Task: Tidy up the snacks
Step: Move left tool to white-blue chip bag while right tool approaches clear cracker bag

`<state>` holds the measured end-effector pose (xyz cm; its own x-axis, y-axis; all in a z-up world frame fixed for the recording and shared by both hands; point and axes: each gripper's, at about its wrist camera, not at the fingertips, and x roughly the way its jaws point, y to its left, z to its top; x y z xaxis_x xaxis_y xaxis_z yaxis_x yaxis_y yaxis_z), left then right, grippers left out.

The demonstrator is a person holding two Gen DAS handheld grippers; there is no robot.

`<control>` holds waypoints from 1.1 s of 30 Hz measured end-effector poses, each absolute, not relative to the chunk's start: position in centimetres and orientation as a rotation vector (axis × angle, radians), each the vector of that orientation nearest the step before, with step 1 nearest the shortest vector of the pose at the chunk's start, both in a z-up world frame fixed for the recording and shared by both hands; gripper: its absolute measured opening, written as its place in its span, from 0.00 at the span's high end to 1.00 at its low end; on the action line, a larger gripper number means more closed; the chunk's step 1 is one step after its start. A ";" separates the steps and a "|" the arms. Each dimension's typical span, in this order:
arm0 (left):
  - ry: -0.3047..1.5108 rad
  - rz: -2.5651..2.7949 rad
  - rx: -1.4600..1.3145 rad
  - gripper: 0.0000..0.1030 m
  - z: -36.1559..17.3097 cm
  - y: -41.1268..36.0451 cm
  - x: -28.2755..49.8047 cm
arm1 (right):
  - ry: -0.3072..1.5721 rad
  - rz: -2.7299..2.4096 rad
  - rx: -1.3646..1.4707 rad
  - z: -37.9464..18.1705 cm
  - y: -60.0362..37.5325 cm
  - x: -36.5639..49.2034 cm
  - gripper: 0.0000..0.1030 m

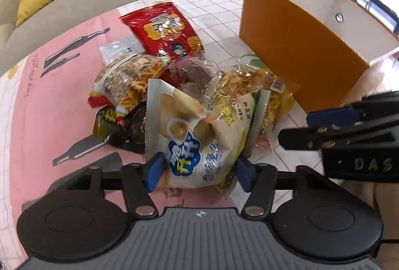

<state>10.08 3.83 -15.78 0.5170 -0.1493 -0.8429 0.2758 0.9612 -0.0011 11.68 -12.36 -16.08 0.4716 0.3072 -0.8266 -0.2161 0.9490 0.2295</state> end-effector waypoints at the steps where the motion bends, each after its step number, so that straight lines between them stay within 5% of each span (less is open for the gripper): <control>1: 0.999 -0.245 0.125 0.46 -15.6 4.1 10.0 | 1.033 0.322 0.093 -16.1 -12.3 11.6 0.57; 14: 1.021 -0.130 0.007 0.57 -13.7 7.3 9.3 | 0.945 0.254 -0.095 -17.3 -7.7 11.3 0.48; 17: 1.041 -0.124 0.009 0.57 -13.9 7.7 8.9 | 0.931 0.232 -0.145 -18.2 -7.1 11.7 0.59; 19: 1.066 -0.130 0.002 0.57 -14.2 8.0 8.6 | 0.955 0.246 -0.124 -18.7 -7.4 11.9 0.78; 22: 1.095 -0.153 -0.048 0.56 -14.4 8.6 8.2 | 0.943 0.259 -0.119 -18.4 -7.4 11.6 0.93; 33: 1.081 -0.153 -0.192 0.22 -13.0 10.9 7.7 | 1.009 0.337 -0.068 -17.0 -7.8 10.1 1.00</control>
